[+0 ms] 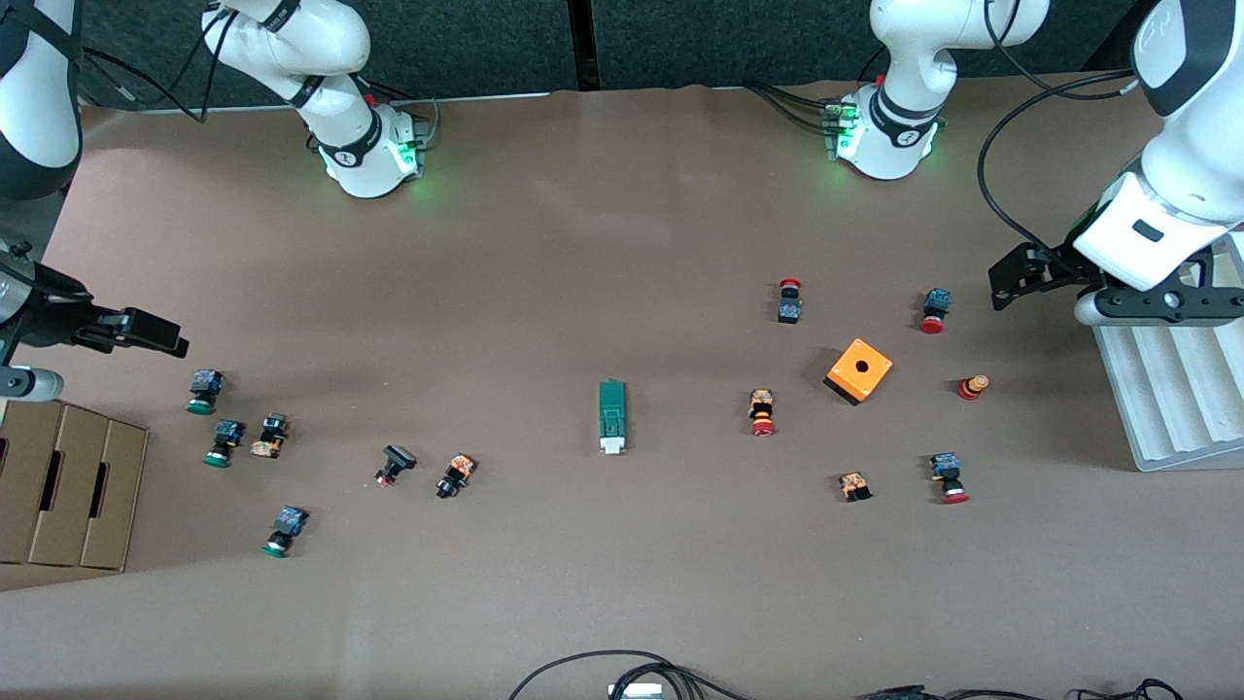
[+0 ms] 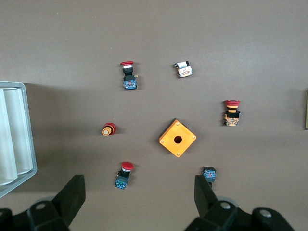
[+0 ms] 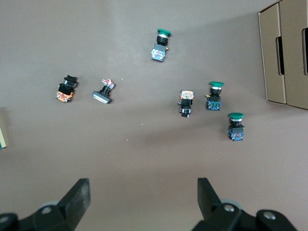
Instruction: Close load switch with both arms
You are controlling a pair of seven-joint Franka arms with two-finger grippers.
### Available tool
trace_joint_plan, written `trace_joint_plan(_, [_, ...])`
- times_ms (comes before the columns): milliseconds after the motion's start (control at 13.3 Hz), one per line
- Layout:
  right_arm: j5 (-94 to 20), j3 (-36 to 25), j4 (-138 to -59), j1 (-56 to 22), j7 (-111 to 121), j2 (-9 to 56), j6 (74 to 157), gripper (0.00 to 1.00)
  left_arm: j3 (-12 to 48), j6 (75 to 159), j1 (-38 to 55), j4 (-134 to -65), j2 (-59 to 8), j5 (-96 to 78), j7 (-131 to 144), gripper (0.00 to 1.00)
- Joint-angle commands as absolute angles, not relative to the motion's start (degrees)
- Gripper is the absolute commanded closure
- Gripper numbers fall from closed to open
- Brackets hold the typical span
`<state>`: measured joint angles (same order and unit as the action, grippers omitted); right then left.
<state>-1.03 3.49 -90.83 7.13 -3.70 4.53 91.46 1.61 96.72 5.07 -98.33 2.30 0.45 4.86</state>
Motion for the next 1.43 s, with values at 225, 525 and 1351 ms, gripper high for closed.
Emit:
trace_joint_plan(225, [-0.4,4.0,-91.4,7.6,-3.6,3.7,92.3,0.01,1.2,96.7,5.8,-98.0,2.5,1.3,5.4,0.00])
trace_joint_plan(525, [0.0,4.1,-91.4,7.0,-3.9,4.1,92.2,0.01,1.3,96.7,5.9,-98.0,2.5,1.3,5.4,0.00])
trace_joint_plan(1351, [-0.5,4.4,-91.0,7.1,-4.0,4.8,92.2,0.01,1.3,96.7,5.9,-97.9,2.5,1.3,5.4,0.00])
